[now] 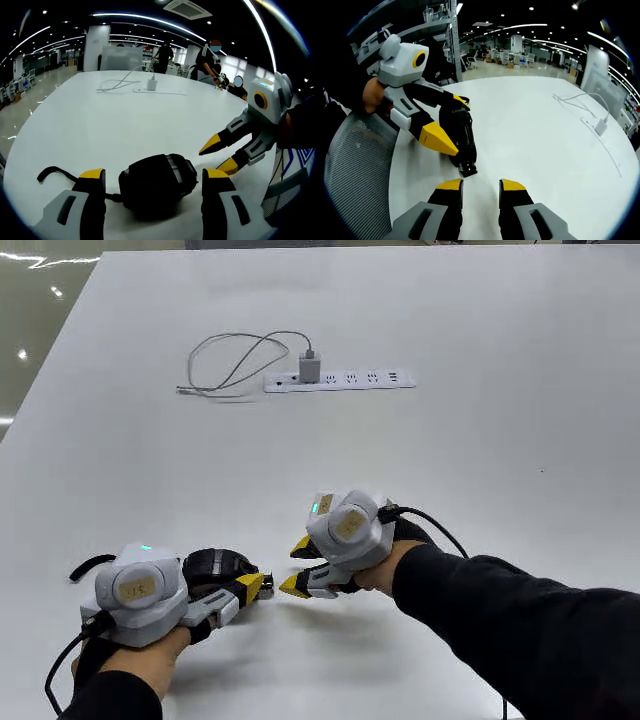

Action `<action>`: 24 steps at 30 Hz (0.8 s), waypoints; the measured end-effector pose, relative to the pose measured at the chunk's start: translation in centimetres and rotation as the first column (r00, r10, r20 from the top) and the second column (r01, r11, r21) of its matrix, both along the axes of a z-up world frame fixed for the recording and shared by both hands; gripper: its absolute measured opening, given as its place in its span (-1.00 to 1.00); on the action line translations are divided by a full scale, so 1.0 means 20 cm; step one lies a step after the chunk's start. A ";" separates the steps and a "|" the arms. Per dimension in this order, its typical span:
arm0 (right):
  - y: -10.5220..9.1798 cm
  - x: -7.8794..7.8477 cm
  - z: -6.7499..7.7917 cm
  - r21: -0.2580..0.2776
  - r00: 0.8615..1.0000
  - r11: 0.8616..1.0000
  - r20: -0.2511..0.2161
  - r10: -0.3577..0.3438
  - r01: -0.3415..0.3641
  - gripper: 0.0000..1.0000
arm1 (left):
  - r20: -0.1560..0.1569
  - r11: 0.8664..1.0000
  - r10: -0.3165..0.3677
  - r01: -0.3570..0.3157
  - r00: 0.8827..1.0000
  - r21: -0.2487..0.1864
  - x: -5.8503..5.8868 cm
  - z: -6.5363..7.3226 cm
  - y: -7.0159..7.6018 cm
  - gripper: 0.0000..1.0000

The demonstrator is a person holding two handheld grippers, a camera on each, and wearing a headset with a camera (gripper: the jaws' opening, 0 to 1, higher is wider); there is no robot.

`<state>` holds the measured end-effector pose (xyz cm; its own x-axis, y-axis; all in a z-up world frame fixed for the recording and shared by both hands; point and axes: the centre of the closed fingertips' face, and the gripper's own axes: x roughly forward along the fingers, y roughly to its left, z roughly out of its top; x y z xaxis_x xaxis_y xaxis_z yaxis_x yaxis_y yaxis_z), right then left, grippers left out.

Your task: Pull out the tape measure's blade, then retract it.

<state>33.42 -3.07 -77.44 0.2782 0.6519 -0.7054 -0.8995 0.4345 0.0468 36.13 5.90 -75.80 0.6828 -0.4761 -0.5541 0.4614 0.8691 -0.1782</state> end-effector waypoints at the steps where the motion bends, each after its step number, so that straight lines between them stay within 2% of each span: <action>1: -0.01 0.00 0.01 0.004 1.000 1.000 -0.002 -0.008 0.008 -0.49 | 0.000 1.000 -0.013 0.013 1.000 0.005 0.00 0.00 0.00 0.52; 6: -0.05 -0.02 0.06 0.028 0.999 0.999 0.015 -0.030 0.029 -0.46 | 0.007 0.999 -0.032 0.032 0.999 -0.001 0.01 0.02 0.04 0.66; 9: -0.08 -0.03 0.07 0.033 0.999 0.998 0.014 -0.047 0.047 -0.43 | -0.005 0.999 -0.050 0.050 0.999 -0.011 0.01 0.02 0.05 0.69; 13: -0.13 -0.04 0.07 0.031 0.998 0.998 0.017 -0.062 0.061 -0.39 | -0.004 0.995 -0.089 0.089 0.996 -0.053 -0.02 0.06 0.04 0.96; 14: -0.15 -0.04 0.07 0.031 0.998 0.997 0.019 -0.065 0.064 -0.37 | 0.005 0.992 -0.102 0.102 0.995 -0.068 -0.03 0.08 0.02 0.98; 16: -0.18 -0.04 0.08 0.033 0.997 0.997 0.018 -0.077 0.076 -0.35 | 0.017 0.992 -0.123 0.123 0.992 -0.031 -0.04 0.09 0.04 0.98; 19: -0.22 -0.04 0.09 0.036 0.994 0.994 0.009 -0.107 0.107 -0.28 | 0.013 0.987 -0.158 0.158 0.987 -0.018 -0.06 0.09 0.04 0.98; 20: -0.23 -0.04 0.10 0.043 0.993 0.993 0.008 -0.114 0.114 -0.24 | 0.010 0.984 -0.177 0.177 0.984 -0.032 -0.07 0.10 0.03 0.98; 22: -0.26 -0.05 0.10 0.039 0.992 0.991 0.004 -0.128 0.127 -0.21 | 0.006 0.980 -0.198 0.198 0.980 -0.022 -0.08 0.10 0.04 0.98; 24: -0.29 -0.06 0.11 0.044 0.991 0.991 0.008 -0.130 0.130 -0.18 | 0.029 0.974 -0.222 0.223 0.975 -0.032 -0.07 0.12 0.05 0.98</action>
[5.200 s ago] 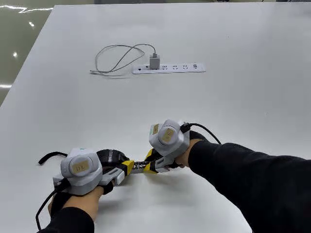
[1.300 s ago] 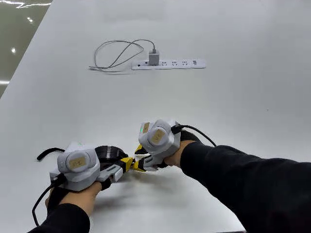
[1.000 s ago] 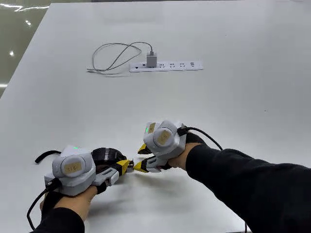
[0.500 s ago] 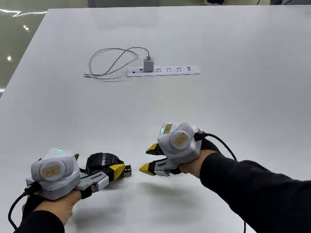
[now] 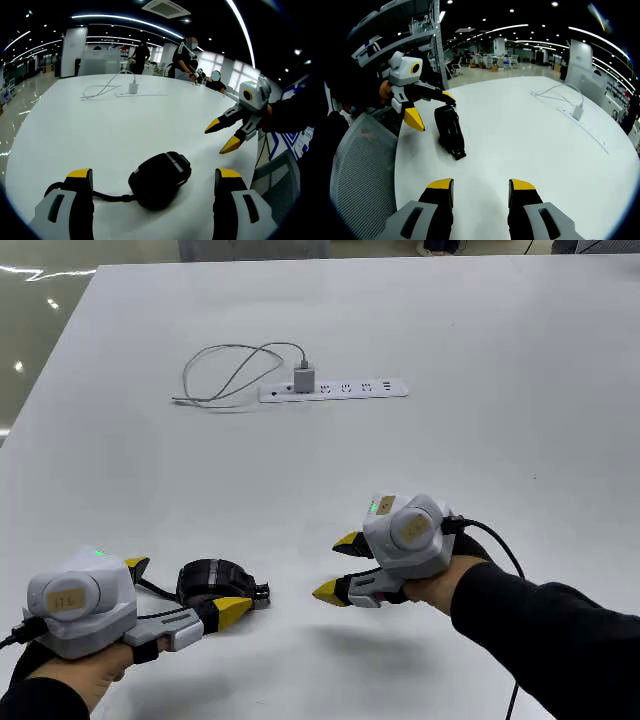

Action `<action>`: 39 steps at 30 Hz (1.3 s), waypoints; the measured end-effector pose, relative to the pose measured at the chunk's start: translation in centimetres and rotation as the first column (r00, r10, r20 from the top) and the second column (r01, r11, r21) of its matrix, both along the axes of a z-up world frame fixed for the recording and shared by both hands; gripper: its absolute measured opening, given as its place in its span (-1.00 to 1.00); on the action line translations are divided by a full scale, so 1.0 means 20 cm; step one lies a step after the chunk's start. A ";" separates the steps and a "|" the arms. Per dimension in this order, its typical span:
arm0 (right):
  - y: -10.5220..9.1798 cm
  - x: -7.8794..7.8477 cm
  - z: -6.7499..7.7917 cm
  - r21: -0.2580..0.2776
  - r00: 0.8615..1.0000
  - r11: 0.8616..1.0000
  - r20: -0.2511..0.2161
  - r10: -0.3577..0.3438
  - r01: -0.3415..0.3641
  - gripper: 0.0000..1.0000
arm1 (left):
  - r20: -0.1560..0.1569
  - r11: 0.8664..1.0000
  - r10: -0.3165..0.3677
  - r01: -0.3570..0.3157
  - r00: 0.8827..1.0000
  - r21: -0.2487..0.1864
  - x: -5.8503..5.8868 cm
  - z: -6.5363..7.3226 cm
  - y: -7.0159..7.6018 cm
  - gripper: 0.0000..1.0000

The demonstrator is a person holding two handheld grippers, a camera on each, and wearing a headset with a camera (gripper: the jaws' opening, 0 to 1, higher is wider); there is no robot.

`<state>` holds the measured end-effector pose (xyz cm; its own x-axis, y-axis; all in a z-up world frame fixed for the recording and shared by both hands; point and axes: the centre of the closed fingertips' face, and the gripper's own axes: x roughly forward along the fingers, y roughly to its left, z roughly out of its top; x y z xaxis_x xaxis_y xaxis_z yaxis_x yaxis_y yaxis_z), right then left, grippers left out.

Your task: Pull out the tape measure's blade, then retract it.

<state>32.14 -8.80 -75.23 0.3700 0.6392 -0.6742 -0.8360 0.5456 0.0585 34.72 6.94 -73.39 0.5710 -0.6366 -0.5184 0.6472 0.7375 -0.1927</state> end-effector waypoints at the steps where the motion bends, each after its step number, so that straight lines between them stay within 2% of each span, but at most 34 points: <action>1: -0.02 -0.01 0.00 0.000 1.000 1.000 -0.003 -0.007 0.007 -0.16 | 0.006 1.000 -0.012 0.012 1.000 0.004 0.00 0.01 0.01 0.98; 3: -0.05 -0.02 -0.01 -0.008 1.000 1.000 0.001 -0.008 0.008 -0.11 | 0.019 1.000 -0.024 0.024 1.000 0.004 0.01 0.01 0.03 0.98; 7: -0.11 -0.05 -0.01 -0.022 1.000 1.000 0.015 -0.012 0.012 -0.06 | 0.023 0.999 -0.034 0.033 0.999 0.024 0.01 0.01 0.08 0.98; 12: -0.19 -0.08 0.01 0.002 0.998 0.998 0.019 -0.056 0.056 0.01 | 0.055 0.997 -0.072 0.069 0.996 0.046 0.00 0.04 0.12 0.98; 13: -0.21 -0.09 0.02 0.007 0.998 0.998 0.020 -0.066 0.066 0.03 | 0.066 0.997 -0.073 0.070 0.995 0.043 0.00 0.05 0.14 0.98; 14: -0.23 -0.10 0.02 0.011 0.997 0.997 0.021 -0.074 0.074 0.05 | 0.083 0.996 -0.070 0.065 0.994 0.062 0.01 0.05 0.15 0.99; 15: -0.25 -0.10 0.03 0.019 0.996 0.996 0.027 -0.085 0.085 0.06 | 0.086 0.995 -0.078 0.072 0.993 0.071 0.00 0.05 0.16 0.99; 17: -0.30 -0.11 0.05 0.029 0.993 0.994 0.036 -0.109 0.108 0.08 | 0.091 0.995 -0.087 0.082 0.992 0.058 -0.01 0.07 0.17 0.99; 19: -0.34 -0.11 0.05 0.031 0.991 0.992 0.043 -0.125 0.124 0.11 | 0.083 0.994 -0.091 0.085 0.992 0.066 -0.01 0.06 0.19 0.99; 21: -0.37 -0.12 0.05 0.079 0.985 0.982 0.004 -0.172 0.172 0.13 | 0.080 0.994 -0.097 0.093 0.992 0.062 -0.02 0.06 0.21 0.99; 23: -0.41 -0.13 0.04 0.066 0.985 0.983 0.009 -0.175 0.174 0.20 | 0.070 0.992 -0.113 0.108 0.991 0.062 -0.03 0.06 0.22 0.99; 25: -0.45 -0.15 0.04 0.051 0.984 0.983 0.016 -0.179 0.178 0.22 | 0.097 0.990 -0.139 0.135 0.986 0.042 -0.04 0.07 0.21 0.99; 27: -0.48 -0.16 0.03 0.044 0.983 0.983 0.016 -0.181 0.180 0.28 | 0.084 0.988 -0.146 0.142 0.986 0.053 -0.05 0.06 0.22 0.99; 29: -0.52 -0.17 0.03 0.033 0.983 0.983 0.021 -0.182 0.182 0.32 | 0.094 0.986 -0.160 0.154 0.983 0.068 -0.07 0.06 0.23 0.99; 31: -0.55 -0.18 0.04 0.026 0.983 0.983 0.031 -0.183 0.182 0.37 | 0.070 0.982 -0.177 0.171 0.982 0.080 -0.09 0.05 0.24 0.99; 33: -0.58 -0.19 0.04 0.018 0.983 0.983 0.035 -0.182 0.182 0.41 | 0.089 0.980 -0.182 0.173 0.979 0.096 -0.10 0.05 0.27 0.99; 35: -0.63 -0.21 0.01 -0.029 0.986 0.987 0.053 -0.159 0.160 0.46 | 0.078 0.982 -0.172 0.165 0.982 0.091 -0.09 0.04 0.29 0.99; 39: -0.67 -0.26 -0.01 -0.056 0.989 0.988 0.049 -0.143 0.146 0.53 | 0.088 0.982 -0.169 0.160 0.982 0.102 -0.10 0.04 0.33 0.99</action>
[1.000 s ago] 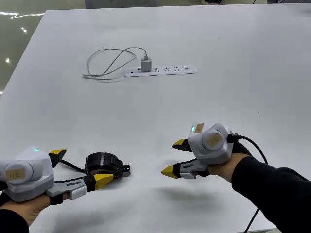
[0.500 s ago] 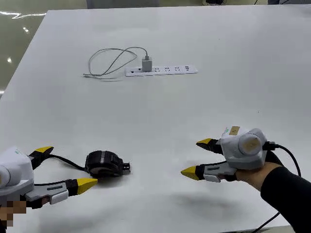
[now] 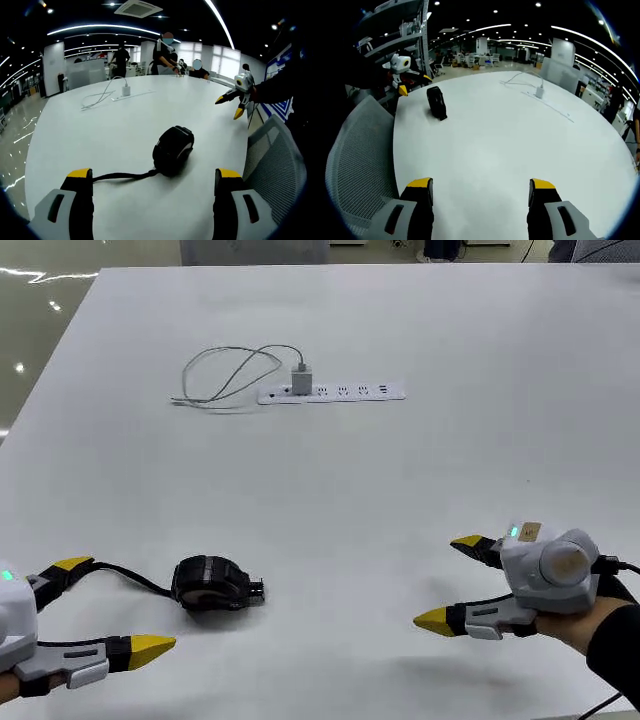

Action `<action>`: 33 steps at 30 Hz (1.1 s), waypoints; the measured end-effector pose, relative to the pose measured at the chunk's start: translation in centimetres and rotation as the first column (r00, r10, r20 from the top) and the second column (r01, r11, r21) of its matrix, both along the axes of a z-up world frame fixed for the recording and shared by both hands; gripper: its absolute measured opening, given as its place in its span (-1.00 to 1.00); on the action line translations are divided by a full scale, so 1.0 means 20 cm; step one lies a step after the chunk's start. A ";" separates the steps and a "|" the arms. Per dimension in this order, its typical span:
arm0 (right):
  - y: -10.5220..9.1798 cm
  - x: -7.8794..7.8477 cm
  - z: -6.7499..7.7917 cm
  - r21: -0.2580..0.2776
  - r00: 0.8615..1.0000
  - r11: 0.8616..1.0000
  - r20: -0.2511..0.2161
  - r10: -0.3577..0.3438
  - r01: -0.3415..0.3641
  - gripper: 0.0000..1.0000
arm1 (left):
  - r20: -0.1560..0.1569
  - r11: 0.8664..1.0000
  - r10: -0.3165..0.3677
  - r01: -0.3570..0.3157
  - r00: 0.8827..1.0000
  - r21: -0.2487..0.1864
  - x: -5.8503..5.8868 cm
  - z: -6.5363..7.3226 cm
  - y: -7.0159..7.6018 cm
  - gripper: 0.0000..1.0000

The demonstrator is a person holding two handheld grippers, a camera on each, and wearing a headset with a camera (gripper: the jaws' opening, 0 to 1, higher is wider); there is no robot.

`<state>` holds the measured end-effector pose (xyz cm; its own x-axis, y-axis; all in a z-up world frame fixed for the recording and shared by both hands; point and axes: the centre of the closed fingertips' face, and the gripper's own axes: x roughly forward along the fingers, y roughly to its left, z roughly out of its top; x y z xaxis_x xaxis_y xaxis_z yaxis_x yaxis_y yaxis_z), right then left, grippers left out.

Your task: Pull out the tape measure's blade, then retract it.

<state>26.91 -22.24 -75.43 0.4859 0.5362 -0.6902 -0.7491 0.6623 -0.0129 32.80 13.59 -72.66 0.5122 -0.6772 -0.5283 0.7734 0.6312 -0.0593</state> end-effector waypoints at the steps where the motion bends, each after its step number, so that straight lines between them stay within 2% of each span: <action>1: -0.01 -0.01 0.00 -0.004 1.000 1.000 0.001 0.003 -0.003 0.55 | -0.001 1.000 0.001 -0.001 1.000 -0.003 0.00 0.00 0.00 0.99; 3: -0.03 -0.02 0.00 0.007 1.000 1.000 -0.006 -0.005 0.005 0.63 | -0.015 1.000 -0.012 0.012 1.000 0.001 -0.01 -0.02 0.00 0.99; 5: -0.04 -0.03 0.02 0.034 1.000 0.999 -0.007 -0.022 0.022 0.73 | 0.010 0.998 -0.034 0.033 0.999 0.044 -0.02 -0.02 0.01 0.99; 7: -0.06 -0.03 0.04 0.047 0.999 0.998 -0.004 -0.034 0.034 0.81 | -0.002 0.999 -0.035 0.035 0.999 0.035 -0.03 -0.02 0.01 0.99; 11: -0.10 -0.03 0.06 0.055 0.998 0.997 -0.004 -0.058 0.058 0.98 | 0.013 0.999 -0.023 0.023 1.000 0.036 -0.02 0.00 0.05 0.99; 18: -0.13 -0.05 0.08 0.061 0.998 0.996 -0.007 -0.058 0.058 0.98 | -0.001 0.999 -0.004 0.004 1.000 0.039 -0.03 -0.01 0.08 0.99; 20: -0.14 -0.05 0.08 0.029 0.999 0.999 0.019 -0.043 0.043 0.98 | 0.002 0.999 -0.002 0.002 1.000 0.044 -0.03 -0.01 0.09 0.99; 21: -0.14 -0.06 0.08 0.030 0.999 0.999 0.026 -0.031 0.030 0.98 | 0.002 0.999 -0.001 0.000 1.000 0.043 -0.02 0.00 0.09 0.99; 23: -0.14 -0.06 0.08 0.043 0.999 0.998 0.007 -0.043 0.043 0.98 | 0.008 0.999 -0.007 0.006 1.000 0.049 -0.02 0.00 0.09 0.99; 25: -0.14 -0.05 0.08 0.039 0.999 0.998 0.017 -0.040 0.040 0.98 | 0.009 0.999 -0.009 0.008 1.000 0.045 -0.02 0.01 0.08 0.99; 27: -0.14 -0.05 0.08 0.045 0.999 0.998 0.007 -0.044 0.043 0.98 | 0.011 0.999 -0.011 0.010 1.000 0.044 -0.01 0.02 0.08 0.99; 33: -0.14 -0.05 0.08 0.052 0.999 0.997 0.007 -0.049 0.048 0.98 | 0.007 0.999 -0.013 0.013 1.000 0.047 -0.01 0.00 0.09 0.99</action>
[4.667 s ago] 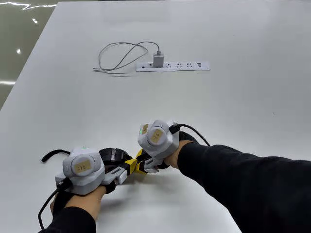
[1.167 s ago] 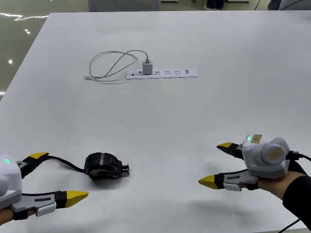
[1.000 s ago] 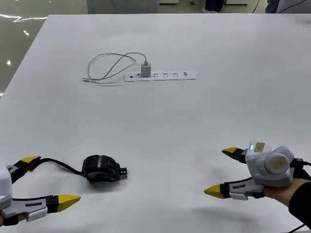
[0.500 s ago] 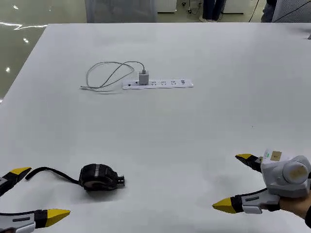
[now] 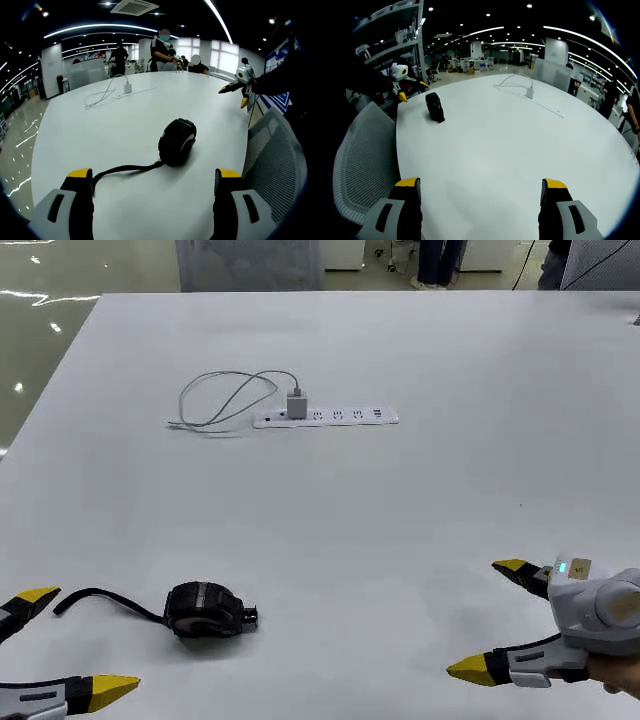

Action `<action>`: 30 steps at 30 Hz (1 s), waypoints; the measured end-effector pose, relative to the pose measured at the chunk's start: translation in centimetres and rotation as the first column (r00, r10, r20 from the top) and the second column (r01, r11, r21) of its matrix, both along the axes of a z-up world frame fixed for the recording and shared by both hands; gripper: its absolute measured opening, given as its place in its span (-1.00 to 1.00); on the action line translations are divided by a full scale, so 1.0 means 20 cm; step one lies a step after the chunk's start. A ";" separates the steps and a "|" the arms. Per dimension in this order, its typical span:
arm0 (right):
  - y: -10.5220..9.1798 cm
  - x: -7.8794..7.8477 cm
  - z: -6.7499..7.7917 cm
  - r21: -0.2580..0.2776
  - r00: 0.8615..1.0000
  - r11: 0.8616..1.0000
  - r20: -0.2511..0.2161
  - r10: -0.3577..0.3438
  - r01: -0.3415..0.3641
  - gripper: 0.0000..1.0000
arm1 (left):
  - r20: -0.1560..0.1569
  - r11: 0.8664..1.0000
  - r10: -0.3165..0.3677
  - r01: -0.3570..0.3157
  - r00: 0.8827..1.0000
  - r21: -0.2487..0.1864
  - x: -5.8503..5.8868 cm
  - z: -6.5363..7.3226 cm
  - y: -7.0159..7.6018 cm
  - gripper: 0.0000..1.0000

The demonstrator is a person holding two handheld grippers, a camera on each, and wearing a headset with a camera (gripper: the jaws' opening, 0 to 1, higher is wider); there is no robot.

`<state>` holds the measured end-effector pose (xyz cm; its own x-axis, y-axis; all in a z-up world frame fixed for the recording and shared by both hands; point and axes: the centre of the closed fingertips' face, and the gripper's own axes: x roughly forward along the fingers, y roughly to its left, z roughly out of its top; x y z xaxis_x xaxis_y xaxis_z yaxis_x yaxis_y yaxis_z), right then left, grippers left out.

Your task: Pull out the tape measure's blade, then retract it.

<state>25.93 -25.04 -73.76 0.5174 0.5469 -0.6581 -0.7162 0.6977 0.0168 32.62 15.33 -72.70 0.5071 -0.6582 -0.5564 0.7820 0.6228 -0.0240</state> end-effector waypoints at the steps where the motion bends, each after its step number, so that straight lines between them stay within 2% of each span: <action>1: 0.00 0.00 0.00 -0.007 1.000 1.000 0.005 0.006 -0.006 0.98 | -0.003 1.000 0.000 0.000 1.000 0.001 0.00 0.00 -0.01 0.99; 5: -0.03 -0.01 -0.02 -0.016 1.000 1.000 0.000 -0.001 0.001 0.98 | 0.001 1.000 -0.017 0.017 1.000 0.002 0.00 0.00 -0.04 0.99; 14: -0.04 -0.03 -0.01 -0.017 1.000 1.000 0.006 0.000 0.000 0.98 | 0.000 1.000 -0.021 0.021 1.000 0.001 0.00 0.00 -0.04 0.99; 26: -0.05 -0.04 -0.01 -0.021 1.000 1.000 0.006 0.001 -0.001 0.98 | -0.002 1.000 -0.016 0.016 1.000 0.011 0.00 0.00 -0.01 0.99; 30: -0.07 -0.04 -0.01 -0.019 1.000 1.000 0.008 -0.013 0.013 0.98 | 0.006 0.999 -0.026 0.026 1.000 0.032 0.00 -0.01 0.00 0.99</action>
<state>25.13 -26.43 -73.95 0.5298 0.5276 -0.6640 -0.7072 0.7070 -0.0025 32.70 15.28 -72.87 0.4935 -0.6535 -0.5739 0.7981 0.6025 0.0002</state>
